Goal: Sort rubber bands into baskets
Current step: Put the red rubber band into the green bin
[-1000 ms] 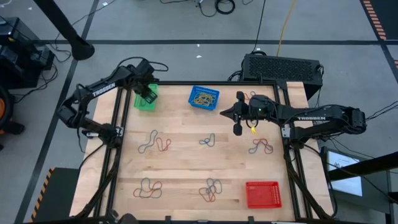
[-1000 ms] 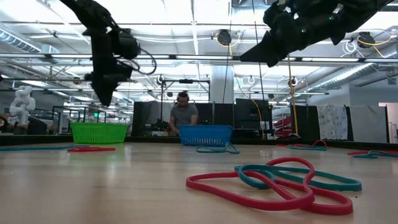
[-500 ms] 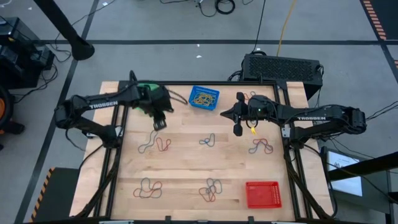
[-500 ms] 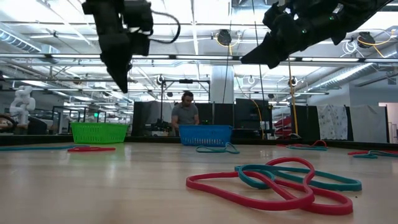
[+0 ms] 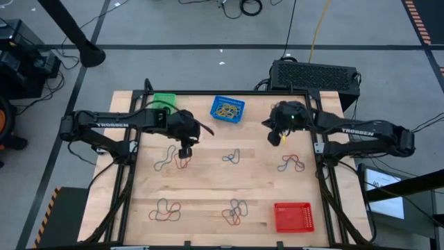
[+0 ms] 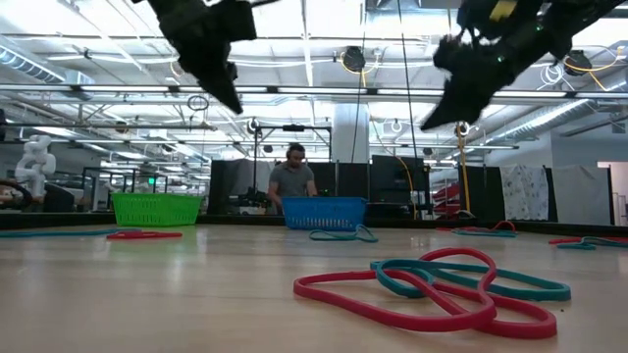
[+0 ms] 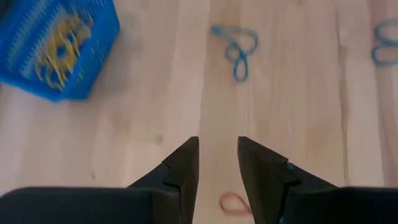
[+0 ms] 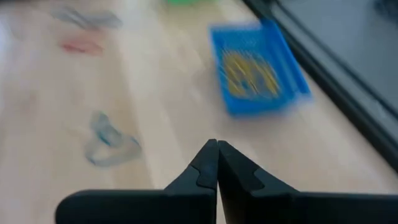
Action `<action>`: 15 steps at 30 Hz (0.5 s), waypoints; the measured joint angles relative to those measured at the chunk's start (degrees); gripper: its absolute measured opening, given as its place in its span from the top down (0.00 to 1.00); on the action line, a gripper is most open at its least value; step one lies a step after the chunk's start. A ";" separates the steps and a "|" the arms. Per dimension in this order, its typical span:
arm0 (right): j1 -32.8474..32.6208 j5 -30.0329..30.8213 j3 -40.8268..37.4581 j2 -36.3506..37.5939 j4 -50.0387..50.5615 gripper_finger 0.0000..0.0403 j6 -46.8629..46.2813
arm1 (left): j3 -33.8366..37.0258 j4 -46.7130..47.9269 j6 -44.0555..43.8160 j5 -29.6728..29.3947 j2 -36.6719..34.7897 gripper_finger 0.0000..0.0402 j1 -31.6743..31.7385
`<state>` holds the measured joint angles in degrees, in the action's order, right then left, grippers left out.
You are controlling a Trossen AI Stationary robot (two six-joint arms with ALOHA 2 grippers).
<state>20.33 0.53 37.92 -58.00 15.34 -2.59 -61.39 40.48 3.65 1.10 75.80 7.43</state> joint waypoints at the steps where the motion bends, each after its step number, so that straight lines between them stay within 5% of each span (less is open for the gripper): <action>1: 1.78 0.42 0.52 0.02 3.09 1.00 -0.77 | -0.01 -0.84 0.85 -0.16 -0.08 0.70 0.12; 9: 20.49 2.54 3.51 -5.40 17.55 1.00 -1.84 | 11.58 -13.48 2.74 -0.31 -8.52 0.70 5.10; 15: 27.99 2.38 3.56 -10.53 22.28 1.00 3.09 | 24.57 -37.61 -0.35 0.63 -18.73 0.70 8.31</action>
<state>48.32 2.91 41.47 -68.52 37.62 0.50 -36.81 2.87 3.30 1.73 57.07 15.74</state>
